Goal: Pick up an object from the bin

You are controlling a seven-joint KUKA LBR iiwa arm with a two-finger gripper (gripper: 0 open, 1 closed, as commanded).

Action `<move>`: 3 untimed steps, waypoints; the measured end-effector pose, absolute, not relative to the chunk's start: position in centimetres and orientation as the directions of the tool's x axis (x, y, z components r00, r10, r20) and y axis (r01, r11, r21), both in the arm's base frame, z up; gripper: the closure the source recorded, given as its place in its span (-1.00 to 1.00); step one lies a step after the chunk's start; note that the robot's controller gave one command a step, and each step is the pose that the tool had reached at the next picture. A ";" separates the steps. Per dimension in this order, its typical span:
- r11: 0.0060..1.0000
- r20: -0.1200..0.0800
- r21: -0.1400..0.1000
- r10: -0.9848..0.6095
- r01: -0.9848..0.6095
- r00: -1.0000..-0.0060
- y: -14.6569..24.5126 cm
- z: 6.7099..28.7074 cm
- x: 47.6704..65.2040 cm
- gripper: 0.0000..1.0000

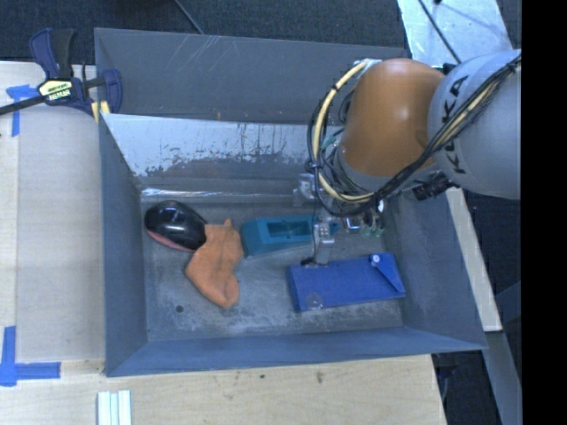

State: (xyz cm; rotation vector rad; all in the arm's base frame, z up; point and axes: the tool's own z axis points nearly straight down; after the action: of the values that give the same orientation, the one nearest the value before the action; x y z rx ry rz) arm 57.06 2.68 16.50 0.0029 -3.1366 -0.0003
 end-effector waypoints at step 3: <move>0.999 0.003 -0.001 -0.048 -0.048 -0.999 3.9 9.8 61.6 -1.00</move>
Offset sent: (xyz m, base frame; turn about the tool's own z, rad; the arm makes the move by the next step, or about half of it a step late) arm 0.0303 0.0040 -0.0623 -0.0169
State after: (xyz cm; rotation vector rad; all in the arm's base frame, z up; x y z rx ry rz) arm 61.59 3.88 9.79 0.0748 -3.1375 0.0009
